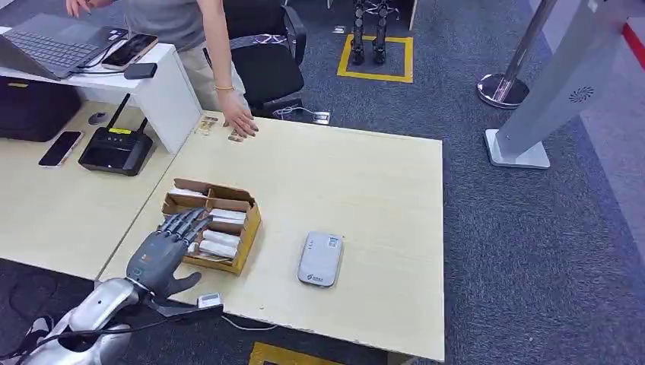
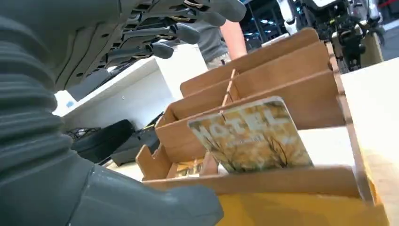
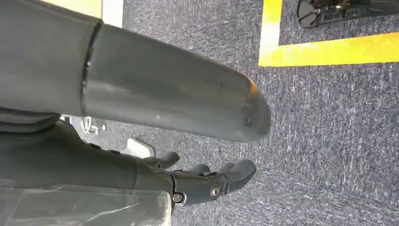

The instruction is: Pass the card to the sensor for recognition and then transmit it.

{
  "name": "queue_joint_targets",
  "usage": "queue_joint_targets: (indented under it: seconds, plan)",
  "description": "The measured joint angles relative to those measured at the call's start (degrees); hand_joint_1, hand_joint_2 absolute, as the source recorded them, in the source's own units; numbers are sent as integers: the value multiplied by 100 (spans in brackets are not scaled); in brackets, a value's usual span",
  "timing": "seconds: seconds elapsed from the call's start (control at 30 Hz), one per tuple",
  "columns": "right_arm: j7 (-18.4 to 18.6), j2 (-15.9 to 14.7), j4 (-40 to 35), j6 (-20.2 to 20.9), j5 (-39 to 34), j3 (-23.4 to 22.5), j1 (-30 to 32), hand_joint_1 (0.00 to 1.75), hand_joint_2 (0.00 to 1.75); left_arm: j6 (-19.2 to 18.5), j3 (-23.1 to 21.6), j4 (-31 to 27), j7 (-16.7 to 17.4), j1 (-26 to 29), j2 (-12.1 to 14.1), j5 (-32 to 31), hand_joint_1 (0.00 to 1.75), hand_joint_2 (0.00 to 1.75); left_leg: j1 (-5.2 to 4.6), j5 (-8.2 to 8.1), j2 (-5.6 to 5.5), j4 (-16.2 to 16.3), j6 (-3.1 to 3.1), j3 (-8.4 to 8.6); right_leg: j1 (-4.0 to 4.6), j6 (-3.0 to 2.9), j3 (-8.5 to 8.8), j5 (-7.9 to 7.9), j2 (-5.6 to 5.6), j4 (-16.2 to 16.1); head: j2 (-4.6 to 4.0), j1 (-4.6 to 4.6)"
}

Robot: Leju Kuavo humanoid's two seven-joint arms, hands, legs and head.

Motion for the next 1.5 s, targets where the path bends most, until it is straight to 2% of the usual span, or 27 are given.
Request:
queue_joint_targets:
  seconds: [0.2,0.53,1.27,1.3,1.33,1.37,1.4,1.5]
  plan:
    - [-2,-22,0,2,20,0,0,0,0,9,-114,72,180,-53,-11,-234,0,175,0,0,0,0,0,0,0,0,0,0,0,0,0,2]
    - [26,-24,-2,11,76,0,0,0,0,85,-350,194,295,-115,-24,-529,0,175,0,0,0,0,0,0,0,0,0,0,0,0,0,2]
    - [50,-22,-2,13,118,0,0,0,0,188,-555,413,599,-238,-22,-1034,0,175,0,0,0,0,0,0,0,0,0,0,0,0,0,2]
    - [50,-22,-2,13,118,2,0,0,0,184,-560,413,599,-239,-22,-1043,10,175,0,0,0,0,0,0,0,0,0,0,0,0,0,0]
    - [50,-22,-2,13,118,0,0,0,0,177,-564,420,599,-240,-22,-1067,79,175,0,0,0,0,0,0,0,0,0,0,0,0,0,0]
    - [50,-24,-2,13,118,0,1,0,0,173,-571,431,599,-246,-22,-1080,79,175,0,0,0,0,0,0,0,0,0,0,0,0,0,0]
    - [48,-22,-2,11,118,2,1,0,0,168,-586,448,603,-253,-22,-1099,175,175,0,0,0,0,0,0,0,0,0,0,0,0,0,0]
    - [37,-22,-2,9,122,2,0,0,0,155,-641,479,625,-261,-20,-1137,175,175,0,0,0,0,0,0,0,0,0,0,0,0,0,0]
